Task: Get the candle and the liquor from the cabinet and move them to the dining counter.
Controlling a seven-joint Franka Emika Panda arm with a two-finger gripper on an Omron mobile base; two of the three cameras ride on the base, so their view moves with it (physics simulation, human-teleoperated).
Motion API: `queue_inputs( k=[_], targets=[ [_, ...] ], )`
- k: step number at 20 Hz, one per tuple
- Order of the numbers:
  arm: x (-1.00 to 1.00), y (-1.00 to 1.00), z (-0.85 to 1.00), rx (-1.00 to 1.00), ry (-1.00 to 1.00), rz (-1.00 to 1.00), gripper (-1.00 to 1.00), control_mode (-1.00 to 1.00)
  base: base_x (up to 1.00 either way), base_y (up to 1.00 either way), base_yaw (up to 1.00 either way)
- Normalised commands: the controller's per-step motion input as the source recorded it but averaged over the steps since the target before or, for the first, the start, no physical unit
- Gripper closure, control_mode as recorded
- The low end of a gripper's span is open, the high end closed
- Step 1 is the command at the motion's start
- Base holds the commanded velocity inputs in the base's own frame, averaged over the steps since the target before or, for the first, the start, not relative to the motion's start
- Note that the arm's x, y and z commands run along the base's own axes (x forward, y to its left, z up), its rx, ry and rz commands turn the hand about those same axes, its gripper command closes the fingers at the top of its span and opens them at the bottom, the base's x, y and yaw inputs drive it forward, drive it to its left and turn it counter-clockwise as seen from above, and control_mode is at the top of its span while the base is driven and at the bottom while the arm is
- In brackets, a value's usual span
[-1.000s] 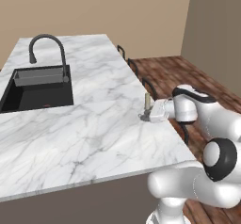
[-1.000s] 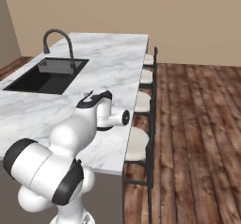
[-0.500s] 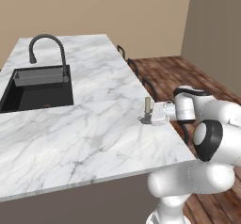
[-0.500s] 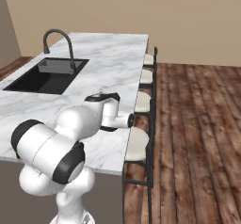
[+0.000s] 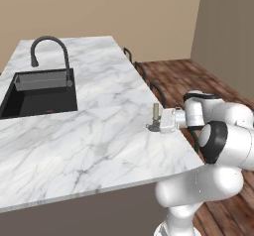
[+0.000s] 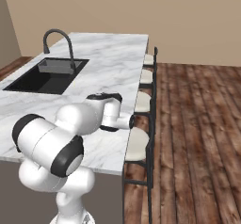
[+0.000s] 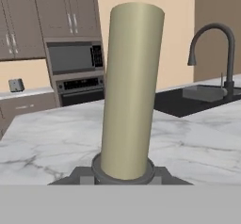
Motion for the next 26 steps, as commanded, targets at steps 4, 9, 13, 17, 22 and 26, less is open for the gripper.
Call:
queue_inputs(
  k=[4,9,13,17,22,26],
  targets=[
    [0.04,0.0,-0.18,0.0,0.0,0.0,1.0,-1.0,0.0,0.0,0.0],
    [0.03,0.0,-0.22,0.0,-0.01,0.0,1.0,-1.0,0.0,0.0,0.0],
    [0.01,0.02,-0.22,0.0,-0.03,0.01,1.0,-1.0,0.0,0.0,0.0],
    [0.01,0.0,-0.25,0.0,-0.04,0.01,1.0,-1.0,0.0,0.0,0.0],
    [0.01,0.07,-0.24,0.0,-0.03,0.0,1.0,-1.0,0.0,0.0,0.0],
    [0.01,0.07,-0.27,0.0,0.0,0.0,1.0,-1.0,0.0,0.0,0.0]
  ],
)
